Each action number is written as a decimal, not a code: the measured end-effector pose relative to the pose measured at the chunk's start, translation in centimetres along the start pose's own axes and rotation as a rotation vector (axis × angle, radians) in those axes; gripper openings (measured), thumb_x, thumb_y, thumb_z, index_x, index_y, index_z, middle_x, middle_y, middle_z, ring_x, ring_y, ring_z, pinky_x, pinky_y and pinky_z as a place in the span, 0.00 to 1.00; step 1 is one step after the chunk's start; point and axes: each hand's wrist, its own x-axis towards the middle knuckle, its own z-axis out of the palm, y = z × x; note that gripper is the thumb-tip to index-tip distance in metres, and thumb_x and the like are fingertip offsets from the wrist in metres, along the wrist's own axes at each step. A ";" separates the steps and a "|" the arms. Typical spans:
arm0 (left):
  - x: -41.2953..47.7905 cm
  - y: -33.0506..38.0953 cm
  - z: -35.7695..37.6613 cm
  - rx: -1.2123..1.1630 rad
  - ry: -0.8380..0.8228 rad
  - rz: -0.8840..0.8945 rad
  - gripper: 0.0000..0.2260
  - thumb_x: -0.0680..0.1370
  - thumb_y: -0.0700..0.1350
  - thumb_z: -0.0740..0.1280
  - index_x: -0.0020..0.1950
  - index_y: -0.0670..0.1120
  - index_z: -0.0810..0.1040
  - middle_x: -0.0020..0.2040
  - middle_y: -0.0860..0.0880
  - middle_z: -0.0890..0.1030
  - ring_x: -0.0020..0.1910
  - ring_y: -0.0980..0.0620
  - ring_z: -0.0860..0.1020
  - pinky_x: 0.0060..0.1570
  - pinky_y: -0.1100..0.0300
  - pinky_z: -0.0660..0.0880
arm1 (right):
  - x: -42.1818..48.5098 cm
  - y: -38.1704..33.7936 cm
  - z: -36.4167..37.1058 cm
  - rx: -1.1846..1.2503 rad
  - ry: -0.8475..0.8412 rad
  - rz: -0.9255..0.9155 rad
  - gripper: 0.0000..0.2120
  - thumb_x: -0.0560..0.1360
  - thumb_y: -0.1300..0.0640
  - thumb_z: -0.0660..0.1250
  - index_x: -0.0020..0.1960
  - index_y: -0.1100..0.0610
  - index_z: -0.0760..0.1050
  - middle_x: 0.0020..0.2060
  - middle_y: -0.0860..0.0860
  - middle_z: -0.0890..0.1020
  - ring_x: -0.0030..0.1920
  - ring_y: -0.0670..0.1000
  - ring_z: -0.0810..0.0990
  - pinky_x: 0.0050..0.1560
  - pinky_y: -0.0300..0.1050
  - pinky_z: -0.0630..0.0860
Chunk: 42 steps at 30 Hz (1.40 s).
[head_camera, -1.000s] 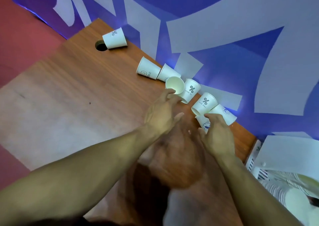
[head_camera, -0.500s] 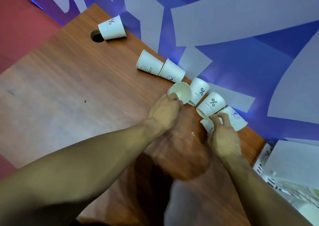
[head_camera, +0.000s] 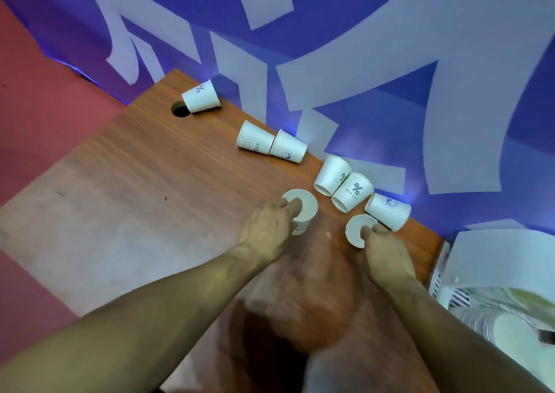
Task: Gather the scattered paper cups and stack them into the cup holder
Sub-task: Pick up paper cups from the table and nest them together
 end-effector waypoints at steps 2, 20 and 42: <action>-1.0 0.5 -0.8 -0.022 -0.005 -0.004 0.06 0.79 0.48 0.64 0.54 0.51 0.76 0.51 0.49 0.77 0.50 0.40 0.76 0.41 0.53 0.72 | -1.3 -0.4 -0.4 0.039 0.050 -0.004 0.14 0.74 0.62 0.63 0.59 0.56 0.74 0.54 0.55 0.76 0.50 0.60 0.79 0.48 0.49 0.76; -8.2 13.3 -5.0 0.115 0.202 0.296 0.09 0.82 0.50 0.60 0.51 0.49 0.79 0.49 0.49 0.79 0.48 0.44 0.77 0.38 0.56 0.64 | -16.5 2.0 -4.6 0.236 0.594 0.050 0.09 0.78 0.50 0.62 0.47 0.53 0.78 0.44 0.51 0.77 0.40 0.61 0.79 0.34 0.48 0.70; -7.8 32.7 5.5 0.019 0.180 0.733 0.09 0.79 0.51 0.63 0.44 0.48 0.74 0.37 0.48 0.78 0.36 0.40 0.78 0.30 0.50 0.74 | -27.0 20.7 1.3 0.287 0.689 0.473 0.10 0.79 0.50 0.62 0.50 0.55 0.78 0.46 0.52 0.79 0.40 0.62 0.78 0.34 0.45 0.63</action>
